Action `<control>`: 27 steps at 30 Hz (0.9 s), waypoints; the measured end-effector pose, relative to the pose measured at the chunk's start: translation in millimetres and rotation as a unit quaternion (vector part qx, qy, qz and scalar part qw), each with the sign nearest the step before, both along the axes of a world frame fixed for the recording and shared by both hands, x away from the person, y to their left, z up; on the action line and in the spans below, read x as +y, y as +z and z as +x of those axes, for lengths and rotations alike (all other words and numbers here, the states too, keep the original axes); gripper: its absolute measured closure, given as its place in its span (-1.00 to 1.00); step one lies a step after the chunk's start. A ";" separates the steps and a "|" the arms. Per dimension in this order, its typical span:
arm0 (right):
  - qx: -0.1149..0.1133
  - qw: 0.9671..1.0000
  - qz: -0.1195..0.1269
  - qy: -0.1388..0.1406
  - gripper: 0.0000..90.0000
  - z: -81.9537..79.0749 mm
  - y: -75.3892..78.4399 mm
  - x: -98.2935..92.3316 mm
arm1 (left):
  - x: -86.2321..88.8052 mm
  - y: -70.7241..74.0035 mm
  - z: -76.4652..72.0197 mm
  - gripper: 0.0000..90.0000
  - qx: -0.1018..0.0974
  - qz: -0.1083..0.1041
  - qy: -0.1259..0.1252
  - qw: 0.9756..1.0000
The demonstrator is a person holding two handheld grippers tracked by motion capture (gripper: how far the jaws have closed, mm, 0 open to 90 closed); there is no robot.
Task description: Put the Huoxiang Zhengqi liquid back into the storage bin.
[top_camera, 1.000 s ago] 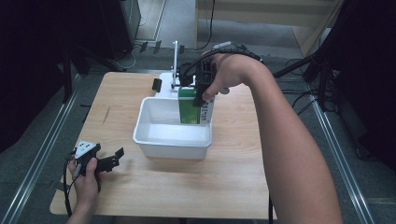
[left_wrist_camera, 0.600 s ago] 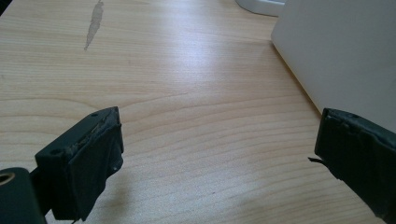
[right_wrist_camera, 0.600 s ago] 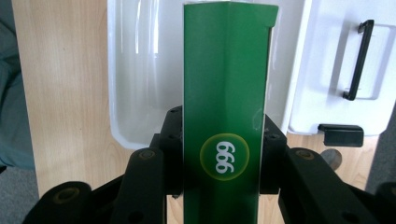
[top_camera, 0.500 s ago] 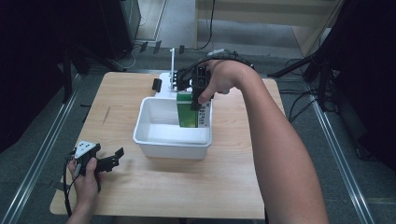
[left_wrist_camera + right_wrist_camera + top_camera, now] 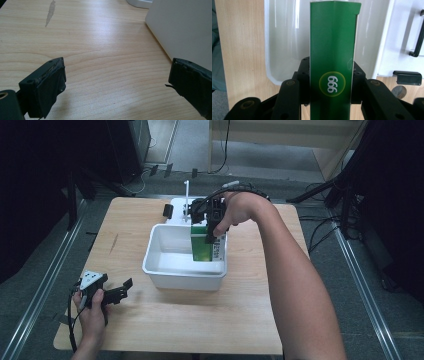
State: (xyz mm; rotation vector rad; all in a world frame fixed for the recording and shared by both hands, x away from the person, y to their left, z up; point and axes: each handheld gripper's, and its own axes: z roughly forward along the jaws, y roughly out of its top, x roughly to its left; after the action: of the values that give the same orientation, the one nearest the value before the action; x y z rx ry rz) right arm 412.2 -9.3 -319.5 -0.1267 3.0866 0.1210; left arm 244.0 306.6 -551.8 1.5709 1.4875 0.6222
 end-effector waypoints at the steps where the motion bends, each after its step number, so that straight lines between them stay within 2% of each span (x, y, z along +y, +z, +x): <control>1: 0.001 1.000 0.000 0.002 0.42 0.2 -2.2 -0.1 | 0.0 0.0 0.0 -0.95 0.000 0.000 0.000 1.000; 7: 0.004 1.000 -0.001 0.008 0.42 0.4 -14.8 0.0 | 0.0 0.2 -0.2 -0.95 0.001 0.001 0.000 1.000; 27: 0.012 1.000 0.002 -0.001 0.42 1.1 -66.4 -3.8 | -0.2 0.2 -0.1 -0.95 0.000 0.001 0.000 1.000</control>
State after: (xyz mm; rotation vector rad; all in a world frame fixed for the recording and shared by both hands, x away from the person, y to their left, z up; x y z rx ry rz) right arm 413.3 -13.1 -386.0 -0.1241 3.1103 0.1298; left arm 243.9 306.3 -551.6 1.5724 1.4876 0.6253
